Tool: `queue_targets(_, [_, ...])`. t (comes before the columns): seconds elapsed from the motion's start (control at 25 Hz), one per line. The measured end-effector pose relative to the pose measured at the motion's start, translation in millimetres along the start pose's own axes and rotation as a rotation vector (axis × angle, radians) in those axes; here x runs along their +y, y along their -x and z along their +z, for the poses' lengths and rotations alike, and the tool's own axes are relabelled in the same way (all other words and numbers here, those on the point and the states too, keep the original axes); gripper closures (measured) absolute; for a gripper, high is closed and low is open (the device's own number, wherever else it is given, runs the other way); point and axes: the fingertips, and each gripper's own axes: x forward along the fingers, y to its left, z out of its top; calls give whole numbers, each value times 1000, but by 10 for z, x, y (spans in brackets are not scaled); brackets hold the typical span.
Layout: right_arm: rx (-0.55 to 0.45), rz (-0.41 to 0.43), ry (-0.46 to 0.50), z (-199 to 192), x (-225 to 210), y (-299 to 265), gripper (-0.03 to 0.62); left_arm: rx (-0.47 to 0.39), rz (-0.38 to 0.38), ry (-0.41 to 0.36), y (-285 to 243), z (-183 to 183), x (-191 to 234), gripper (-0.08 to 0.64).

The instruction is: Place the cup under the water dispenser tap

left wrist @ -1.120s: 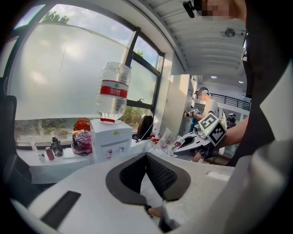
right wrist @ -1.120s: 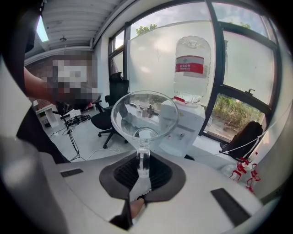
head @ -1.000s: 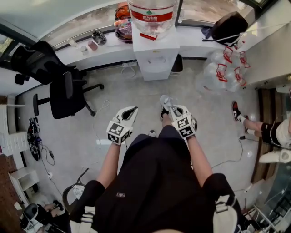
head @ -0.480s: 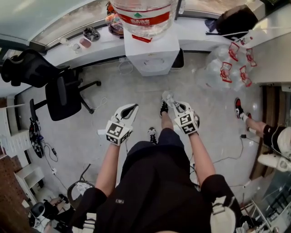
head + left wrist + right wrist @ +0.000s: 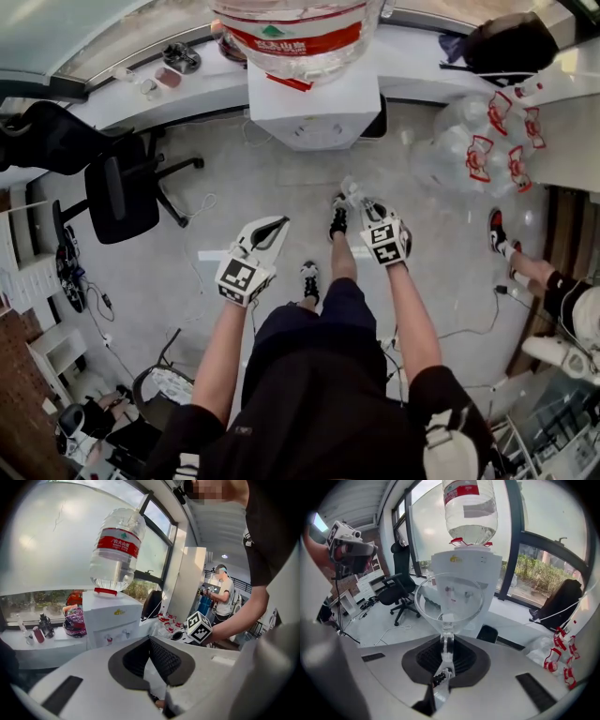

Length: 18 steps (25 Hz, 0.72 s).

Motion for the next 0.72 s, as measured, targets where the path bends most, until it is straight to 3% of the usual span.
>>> queue_targets(0.72, [109, 4, 55, -284, -448, -1493, 581, 43, 9, 70, -462, -612, 281, 560])
